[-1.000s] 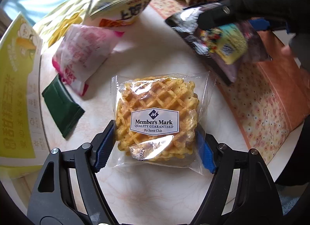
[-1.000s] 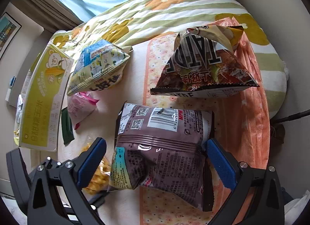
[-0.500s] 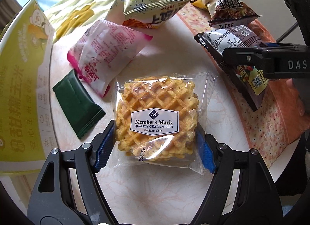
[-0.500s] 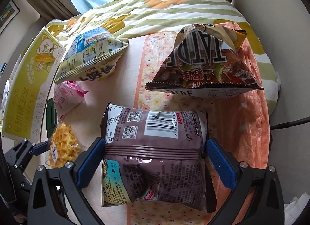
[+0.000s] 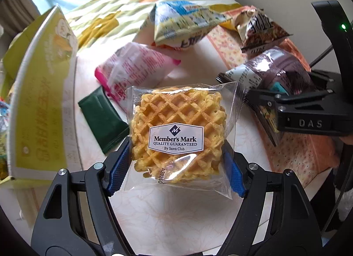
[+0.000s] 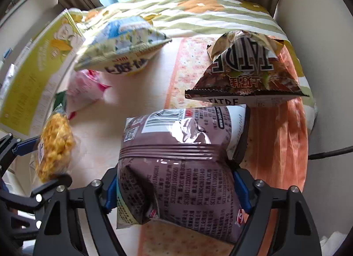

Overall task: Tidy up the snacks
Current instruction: 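Lift the waffle with the left tool while the right tool lifts the brown bag over the box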

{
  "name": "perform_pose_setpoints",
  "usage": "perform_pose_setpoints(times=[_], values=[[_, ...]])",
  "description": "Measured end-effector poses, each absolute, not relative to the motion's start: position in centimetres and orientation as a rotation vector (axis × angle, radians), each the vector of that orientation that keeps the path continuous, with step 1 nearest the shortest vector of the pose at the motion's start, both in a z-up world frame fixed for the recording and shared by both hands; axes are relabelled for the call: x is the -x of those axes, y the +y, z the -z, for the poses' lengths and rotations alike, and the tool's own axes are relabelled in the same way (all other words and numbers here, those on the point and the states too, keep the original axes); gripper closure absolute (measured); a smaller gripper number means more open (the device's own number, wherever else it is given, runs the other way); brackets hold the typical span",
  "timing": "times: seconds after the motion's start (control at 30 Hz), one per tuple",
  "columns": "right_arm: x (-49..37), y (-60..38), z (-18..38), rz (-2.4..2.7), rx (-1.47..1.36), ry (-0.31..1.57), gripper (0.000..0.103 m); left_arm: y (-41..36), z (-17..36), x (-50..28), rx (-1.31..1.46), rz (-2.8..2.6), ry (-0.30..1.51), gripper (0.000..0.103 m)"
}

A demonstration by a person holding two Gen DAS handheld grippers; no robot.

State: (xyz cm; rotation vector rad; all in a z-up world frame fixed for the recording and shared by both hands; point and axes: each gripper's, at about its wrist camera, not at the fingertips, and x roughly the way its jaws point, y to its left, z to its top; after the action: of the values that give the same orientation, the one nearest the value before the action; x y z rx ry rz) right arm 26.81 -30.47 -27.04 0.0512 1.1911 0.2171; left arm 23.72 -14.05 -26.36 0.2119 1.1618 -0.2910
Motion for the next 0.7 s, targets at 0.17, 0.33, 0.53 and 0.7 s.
perform_pose_setpoints(times=[0.17,0.33,0.53,0.7], values=[[-25.6,-30.6,23.5,-0.255,-0.031,1.134,0.026,-13.3,23.1,-23.2,-0.168,0.262,1.110,0.030],[-25.2,-29.2,18.7,-0.320,-0.004,1.072,0.026,-11.2,18.0,-22.8,-0.100,0.224,1.031,0.030],[-26.3,-24.8,12.7,-0.403,0.037,0.975,0.026,-5.5,11.4,-24.0,-0.024,0.157,0.901,0.030],[-28.8,-19.1,9.0,-0.458,0.060,0.915,0.026,0.6,8.0,-26.3,-0.028,0.089,0.856,0.030]])
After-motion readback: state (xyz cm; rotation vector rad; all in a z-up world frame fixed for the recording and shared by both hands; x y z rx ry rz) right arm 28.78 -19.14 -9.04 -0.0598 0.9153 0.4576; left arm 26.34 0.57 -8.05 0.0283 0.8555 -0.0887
